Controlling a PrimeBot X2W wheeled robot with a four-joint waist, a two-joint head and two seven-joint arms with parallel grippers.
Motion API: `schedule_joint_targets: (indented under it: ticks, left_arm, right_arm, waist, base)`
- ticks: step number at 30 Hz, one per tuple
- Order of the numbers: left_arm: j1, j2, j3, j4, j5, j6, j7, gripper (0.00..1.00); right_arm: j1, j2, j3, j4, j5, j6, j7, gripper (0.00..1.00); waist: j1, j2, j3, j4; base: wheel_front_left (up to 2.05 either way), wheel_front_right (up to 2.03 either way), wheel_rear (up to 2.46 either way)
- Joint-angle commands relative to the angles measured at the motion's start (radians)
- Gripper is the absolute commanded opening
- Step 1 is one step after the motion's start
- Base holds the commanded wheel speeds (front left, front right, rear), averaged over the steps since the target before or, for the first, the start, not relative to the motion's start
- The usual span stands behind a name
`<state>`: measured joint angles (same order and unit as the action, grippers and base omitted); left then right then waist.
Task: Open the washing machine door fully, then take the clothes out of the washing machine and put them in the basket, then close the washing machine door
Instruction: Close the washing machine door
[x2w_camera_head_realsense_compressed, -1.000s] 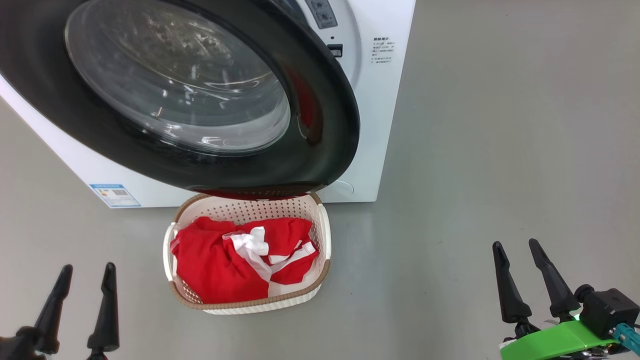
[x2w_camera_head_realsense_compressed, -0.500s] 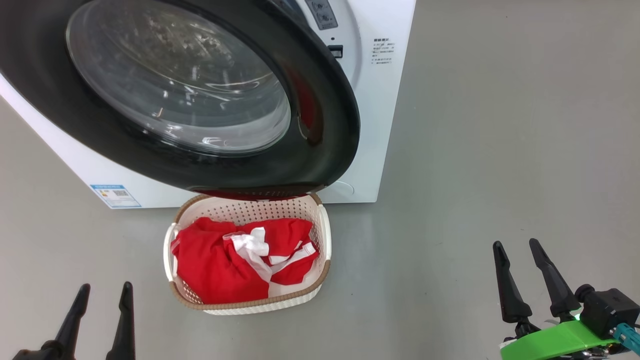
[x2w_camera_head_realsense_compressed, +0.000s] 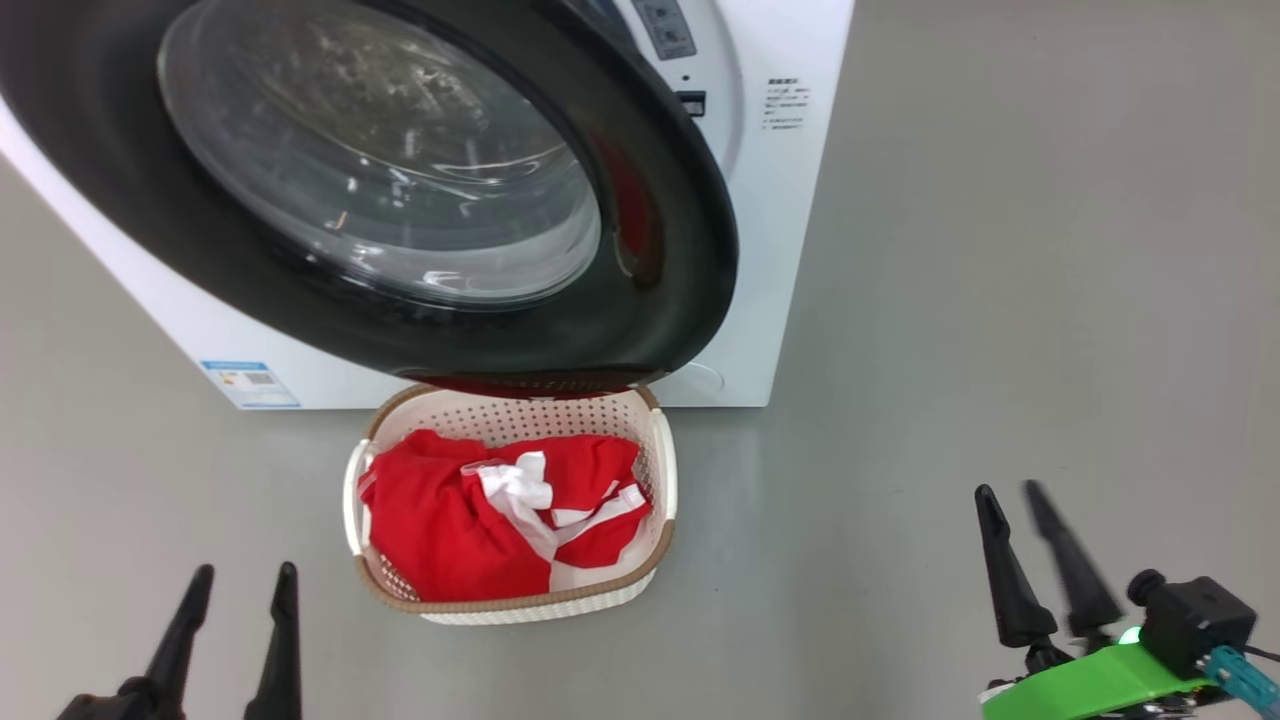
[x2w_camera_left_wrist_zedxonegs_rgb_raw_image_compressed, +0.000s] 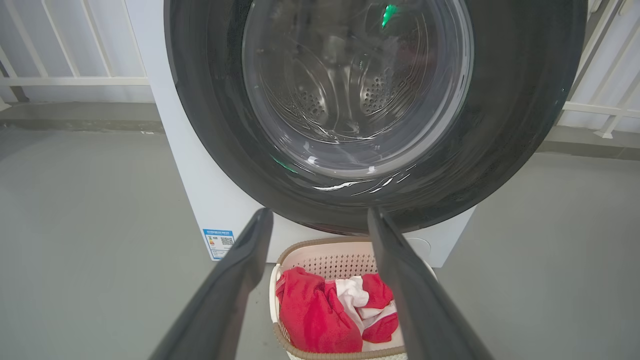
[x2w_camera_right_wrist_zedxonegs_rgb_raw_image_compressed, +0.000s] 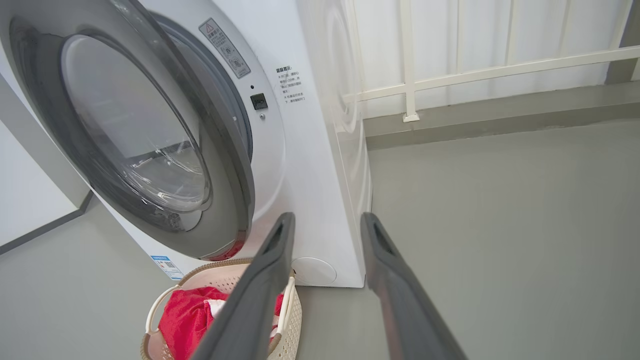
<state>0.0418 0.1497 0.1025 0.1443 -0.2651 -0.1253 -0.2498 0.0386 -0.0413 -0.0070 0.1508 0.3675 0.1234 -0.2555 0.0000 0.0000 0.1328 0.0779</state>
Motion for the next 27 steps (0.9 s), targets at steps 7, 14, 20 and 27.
schedule_joint_targets:
  ticks: [7, 14, 20, 27]
  left_arm:
    - [-0.049, -0.011, -0.003, -0.019, -0.004, -0.005, -0.012, 1.00]
    - [-0.082, -0.041, -0.037, -0.010, -0.021, -0.005, -0.012, 1.00]
    - [-0.121, -0.064, -0.086, -0.007, -0.053, -0.005, -0.012, 1.00]
    - [-0.164, -0.074, -0.119, -0.004, -0.080, -0.005, -0.012, 1.00]
  right_arm:
    - [-0.104, -0.009, 0.085, -0.008, 0.004, 0.007, -0.006, 0.00]
    - [-0.238, -0.009, 0.158, 0.030, 0.001, 0.007, -0.006, 0.00]
    - [-0.378, -0.009, 0.196, 0.075, -0.014, 0.007, -0.006, 0.00]
    - [-0.485, -0.009, 0.177, 0.116, -0.042, 0.007, -0.006, 0.00]
  waist:
    - [0.0000, 0.0000, 0.021, 0.063]
    - [0.0000, 0.0000, 0.064, 0.143]
    - [0.0000, 0.0000, 0.122, 0.222]
    - [0.0000, 0.0000, 0.182, 0.288]
  base:
    - [0.00, 0.00, 0.00]
    - [0.00, 0.00, 0.00]
    - [0.00, 0.00, 0.00]
    - [0.00, 0.00, 0.00]
